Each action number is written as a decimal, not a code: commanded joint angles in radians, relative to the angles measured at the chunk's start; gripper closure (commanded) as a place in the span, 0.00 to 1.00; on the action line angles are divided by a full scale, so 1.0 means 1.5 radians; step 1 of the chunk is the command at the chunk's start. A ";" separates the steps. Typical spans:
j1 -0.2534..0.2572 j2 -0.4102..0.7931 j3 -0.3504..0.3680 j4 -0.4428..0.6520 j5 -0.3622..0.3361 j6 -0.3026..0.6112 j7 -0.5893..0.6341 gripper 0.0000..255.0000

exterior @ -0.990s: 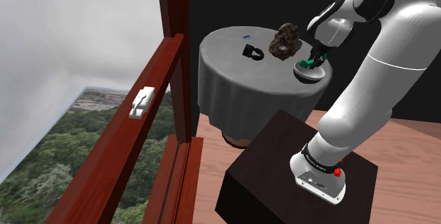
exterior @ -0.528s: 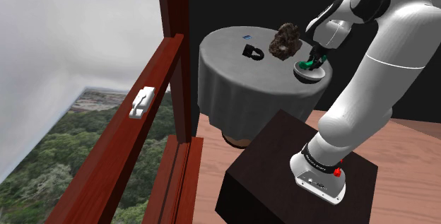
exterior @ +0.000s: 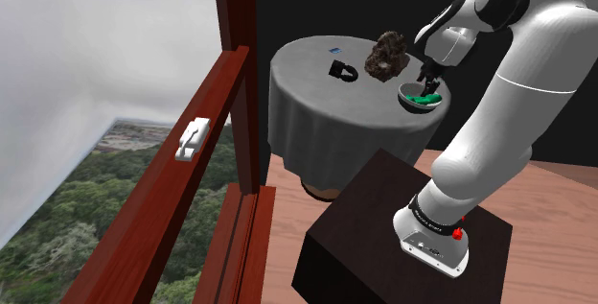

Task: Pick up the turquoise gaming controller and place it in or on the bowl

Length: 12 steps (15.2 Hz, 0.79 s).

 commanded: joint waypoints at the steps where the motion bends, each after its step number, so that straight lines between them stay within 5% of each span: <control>1: 0.013 -0.028 -0.016 -0.004 -0.039 -0.014 0.027 0.00; 4: 0.036 -0.106 -0.042 -0.007 -0.148 -0.059 0.104 0.00; 12: 0.031 -0.106 -0.038 -0.007 -0.148 -0.059 0.104 0.00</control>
